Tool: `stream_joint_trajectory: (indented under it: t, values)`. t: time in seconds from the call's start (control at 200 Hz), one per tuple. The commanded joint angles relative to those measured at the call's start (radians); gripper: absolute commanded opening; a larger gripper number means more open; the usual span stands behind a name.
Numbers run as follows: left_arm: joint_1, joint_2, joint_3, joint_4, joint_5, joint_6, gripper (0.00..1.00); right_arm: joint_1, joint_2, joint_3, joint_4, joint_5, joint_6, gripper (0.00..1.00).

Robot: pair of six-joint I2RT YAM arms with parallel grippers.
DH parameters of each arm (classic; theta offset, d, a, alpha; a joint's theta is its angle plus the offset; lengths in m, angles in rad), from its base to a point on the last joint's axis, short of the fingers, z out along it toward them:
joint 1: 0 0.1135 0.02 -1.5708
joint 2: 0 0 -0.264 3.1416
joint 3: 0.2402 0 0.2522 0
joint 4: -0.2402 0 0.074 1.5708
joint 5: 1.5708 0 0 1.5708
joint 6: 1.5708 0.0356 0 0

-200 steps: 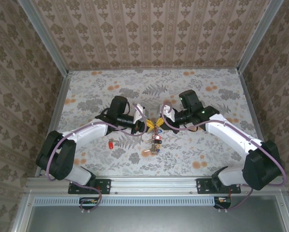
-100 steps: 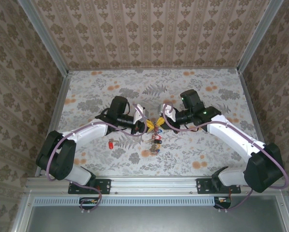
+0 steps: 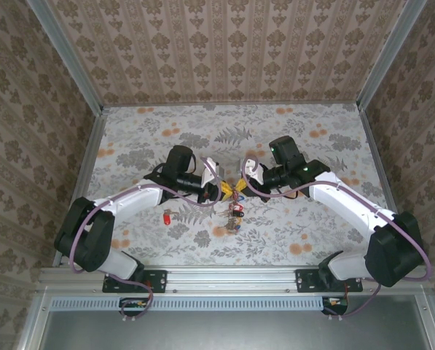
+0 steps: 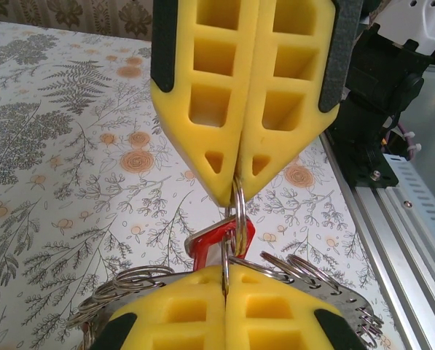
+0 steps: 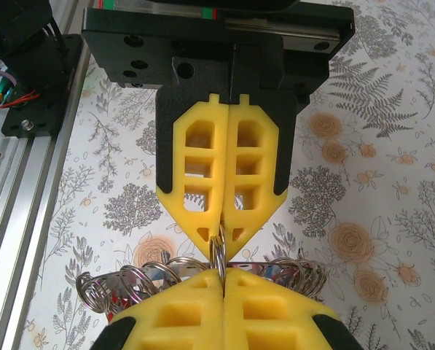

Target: Put the keys on the keyring

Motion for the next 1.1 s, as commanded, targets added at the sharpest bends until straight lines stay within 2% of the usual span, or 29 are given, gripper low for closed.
stream_joint_trajectory:
  t: [0.0,0.22,0.495,0.835,1.095]
  values:
    - [-0.005,-0.007,0.042,-0.006,0.046,0.034,0.0,0.004,-0.026,0.022,-0.008,0.002,-0.011,0.0]
    - [-0.005,-0.007,0.048,-0.026,0.049,0.048,0.0,-0.007,-0.055,0.011,0.007,-0.002,-0.018,0.0]
    - [-0.005,-0.007,0.051,-0.023,0.059,0.044,0.0,-0.005,-0.016,0.024,-0.029,-0.034,-0.041,0.0]
    - [-0.007,-0.006,0.052,-0.029,0.074,0.048,0.0,-0.001,0.002,0.034,-0.032,-0.008,-0.058,0.0]
    - [-0.007,-0.005,0.059,-0.047,0.068,0.059,0.0,-0.011,-0.044,0.019,0.007,-0.015,-0.047,0.0]
